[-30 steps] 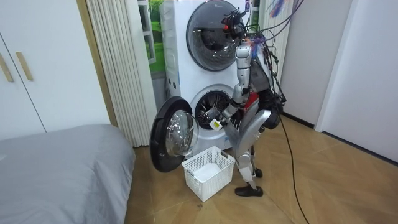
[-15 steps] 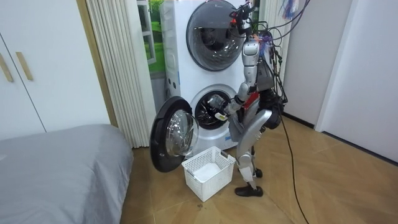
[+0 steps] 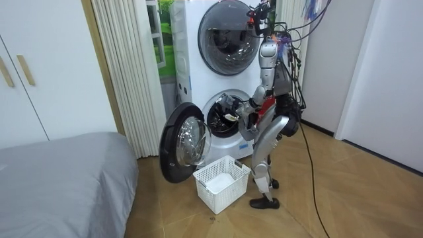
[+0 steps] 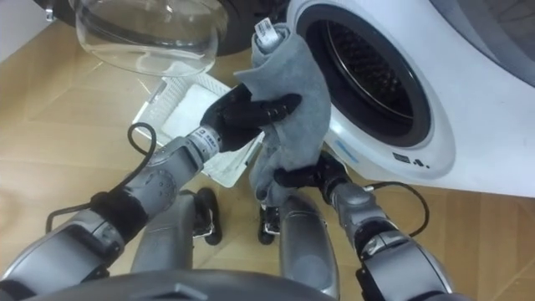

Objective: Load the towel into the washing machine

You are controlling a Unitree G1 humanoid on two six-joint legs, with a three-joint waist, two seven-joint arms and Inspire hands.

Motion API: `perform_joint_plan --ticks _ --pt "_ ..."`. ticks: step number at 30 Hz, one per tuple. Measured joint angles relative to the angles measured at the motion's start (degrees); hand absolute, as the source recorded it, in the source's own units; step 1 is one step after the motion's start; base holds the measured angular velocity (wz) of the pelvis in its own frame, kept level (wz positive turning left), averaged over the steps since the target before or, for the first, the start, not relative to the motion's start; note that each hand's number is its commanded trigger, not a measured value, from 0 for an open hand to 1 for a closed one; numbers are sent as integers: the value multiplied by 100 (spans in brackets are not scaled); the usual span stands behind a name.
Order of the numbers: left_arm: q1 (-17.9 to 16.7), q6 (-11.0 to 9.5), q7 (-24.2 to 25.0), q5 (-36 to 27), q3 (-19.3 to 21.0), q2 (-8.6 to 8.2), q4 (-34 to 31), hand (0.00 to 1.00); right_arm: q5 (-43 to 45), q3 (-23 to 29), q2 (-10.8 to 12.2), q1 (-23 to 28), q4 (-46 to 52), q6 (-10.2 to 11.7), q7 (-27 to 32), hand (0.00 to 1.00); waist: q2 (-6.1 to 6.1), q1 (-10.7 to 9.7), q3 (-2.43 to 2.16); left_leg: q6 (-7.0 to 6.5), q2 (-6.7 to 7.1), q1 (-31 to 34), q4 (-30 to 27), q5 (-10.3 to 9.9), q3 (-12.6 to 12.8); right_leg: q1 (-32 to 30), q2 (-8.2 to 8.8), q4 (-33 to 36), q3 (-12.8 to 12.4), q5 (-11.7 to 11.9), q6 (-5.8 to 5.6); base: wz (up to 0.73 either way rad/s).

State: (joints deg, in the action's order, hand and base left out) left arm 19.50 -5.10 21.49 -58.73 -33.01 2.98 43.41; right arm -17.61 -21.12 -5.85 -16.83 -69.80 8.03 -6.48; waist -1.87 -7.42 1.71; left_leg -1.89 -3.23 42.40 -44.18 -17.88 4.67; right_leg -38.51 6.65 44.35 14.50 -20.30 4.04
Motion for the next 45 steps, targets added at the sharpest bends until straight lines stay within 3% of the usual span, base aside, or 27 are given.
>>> perform_joint_plan --ticks 4,5,6,10,13,18,21,23,27,29,32,38,45 --pt "0 -7 -6 -258 33 0 1 100 0 1 -7 -14 95 -1 117 100 -2 7 6 0 0 2 2 0 -1 0 -1 -8 0 0 0 0" --pt "0 -6 -6 -259 50 0 5 84 4 2 5 -12 107 -8 155 100 -2 8 9 0 -1 2 12 0 -2 0 -4 -21 1 0 0 0" --pt "-2 -3 -6 -258 53 0 6 0 4 9 12 -11 108 -14 164 100 0 7 12 0 -1 2 24 0 -1 1 -6 -31 1 0 0 0" --pt "-78 19 -5 -259 117 1 5 0 -22 243 68 3 92 -72 222 100 0 20 40 2 -7 3 91 1 -1 -1 -34 -106 -8 6 -3 0" --pt "-93 51 -3 -383 123 -11 13 0 -160 289 75 3 93 -161 307 100 22 118 99 11 -33 12 129 4 4 1 -72 -188 -14 22 -1 -2" --pt "-250 53 152 -677 305 -27 66 0 -252 438 96 171 100 -200 535 100 36 342 104 27 -36 -6 195 13 9 14 -100 -270 -32 24 2 -2" --pt "-421 54 119 -671 604 57 122 0 -280 669 95 238 102 -276 805 100 71 515 114 35 -32 -4 251 17 17 -12 -106 -300 -41 24 2 0" --pt "-598 54 -119 -207 845 180 186 0 -284 874 77 245 101 -337 1059 100 153 654 117 60 -20 -1 288 32 24 -38 -95 -329 -24 28 8 4" --pt "-946 49 -708 634 959 303 339 0 -395 888 -56 237 99 -422 1437 100 354 831 100 65 15 -13 386 41 17 -42 -67 -338 -21 34 3 0" --pt "-1095 27 -1028 1285 1094 356 591 0 -634 889 -83 237 81 -443 1542 100 356 949 99 78 22 -31 404 61 16 -38 -66 -335 -28 34 3 2" --pt "-1117 30 -1470 1881 1149 316 1101 0 -738 902 -108 189 35 -448 1648 100 355 941 100 75 88 -56 470 137 6 -44 -11 -334 -19 35 6 9" --pt "-1180 64 -2061 2838 1297 281 1172 0 -1249 1002 -139 53 -168 -642 1719 100 337 938 105 60 103 -57 481 173 17 -44 16 -344 -16 52 6 1" --pt "-1101 103 -2390 3128 1379 181 1175 0 -2121 1124 -129 -11 -181 -868 1758 100 240 922 105 52 125 -43 480 178 9 -55 30 -349 -15 62 -9 0"
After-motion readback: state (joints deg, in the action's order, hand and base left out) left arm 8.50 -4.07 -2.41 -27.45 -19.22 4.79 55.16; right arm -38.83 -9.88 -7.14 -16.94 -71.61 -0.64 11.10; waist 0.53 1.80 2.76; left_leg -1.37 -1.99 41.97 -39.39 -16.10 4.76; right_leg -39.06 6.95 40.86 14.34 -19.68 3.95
